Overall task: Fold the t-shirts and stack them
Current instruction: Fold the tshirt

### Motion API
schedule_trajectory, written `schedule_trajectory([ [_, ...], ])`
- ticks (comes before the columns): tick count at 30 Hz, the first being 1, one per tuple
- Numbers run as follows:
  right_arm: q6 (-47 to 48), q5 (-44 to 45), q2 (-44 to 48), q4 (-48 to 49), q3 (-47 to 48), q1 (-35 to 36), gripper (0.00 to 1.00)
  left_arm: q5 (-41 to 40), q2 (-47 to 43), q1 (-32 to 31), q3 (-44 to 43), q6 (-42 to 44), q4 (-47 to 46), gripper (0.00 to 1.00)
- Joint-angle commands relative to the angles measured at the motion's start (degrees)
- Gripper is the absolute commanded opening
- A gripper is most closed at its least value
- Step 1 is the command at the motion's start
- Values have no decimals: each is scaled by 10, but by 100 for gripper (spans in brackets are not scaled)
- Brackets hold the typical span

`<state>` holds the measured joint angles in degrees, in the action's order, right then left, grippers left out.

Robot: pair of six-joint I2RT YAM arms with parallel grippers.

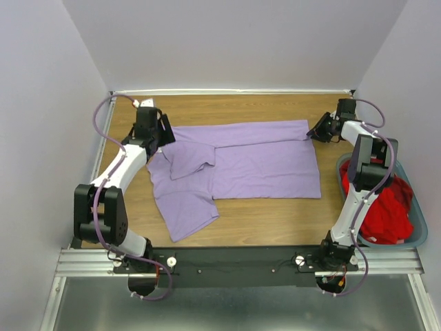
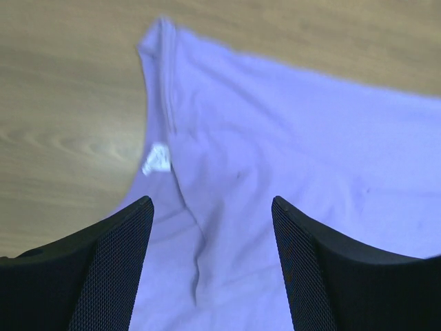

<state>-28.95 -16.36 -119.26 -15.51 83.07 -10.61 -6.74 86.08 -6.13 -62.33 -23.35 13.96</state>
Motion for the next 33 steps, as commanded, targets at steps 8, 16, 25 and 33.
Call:
schedule_trajectory([
  [8, -21, -13, -33, 29, -12, -4, 35, -6, -37, -8, 97, 10, -52, 77],
  [16, -2, 0, -20, 27, -21, -5, 19, -9, -21, -8, 105, 11, -67, 77],
  [25, 22, 19, 10, 8, -9, -5, 12, -18, -17, -8, 103, 15, -66, 77],
  [33, 46, 61, 15, -34, 4, -5, 17, -26, -7, -8, 99, 16, -57, 77],
])
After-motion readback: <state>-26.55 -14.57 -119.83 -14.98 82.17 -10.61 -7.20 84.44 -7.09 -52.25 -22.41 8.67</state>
